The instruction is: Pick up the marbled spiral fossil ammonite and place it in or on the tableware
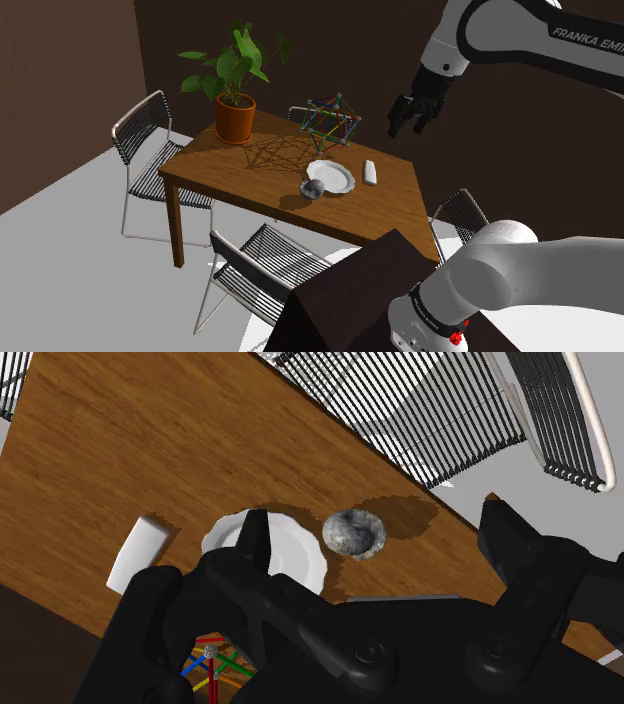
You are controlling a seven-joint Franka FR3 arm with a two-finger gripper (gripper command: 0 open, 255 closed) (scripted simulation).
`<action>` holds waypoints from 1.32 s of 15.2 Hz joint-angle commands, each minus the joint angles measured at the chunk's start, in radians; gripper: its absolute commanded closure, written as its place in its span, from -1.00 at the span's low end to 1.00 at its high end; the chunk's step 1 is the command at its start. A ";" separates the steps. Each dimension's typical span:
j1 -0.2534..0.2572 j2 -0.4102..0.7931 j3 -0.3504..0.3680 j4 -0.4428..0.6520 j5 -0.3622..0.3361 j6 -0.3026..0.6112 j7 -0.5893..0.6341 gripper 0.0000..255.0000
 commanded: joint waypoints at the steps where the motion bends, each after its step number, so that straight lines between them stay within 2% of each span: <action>1: 0.000 0.000 0.000 0.000 0.000 0.000 0.000 -1.00; 6: 0.026 0.071 -0.101 -0.087 -0.044 0.174 -0.190 -1.00; 12: 0.064 0.224 -0.220 -0.132 -0.072 0.389 -0.422 -1.00; 16: 0.100 0.362 -0.295 -0.126 -0.061 0.526 -0.585 -1.00; 20: 0.144 0.520 -0.361 -0.094 -0.010 0.652 -0.766 -1.00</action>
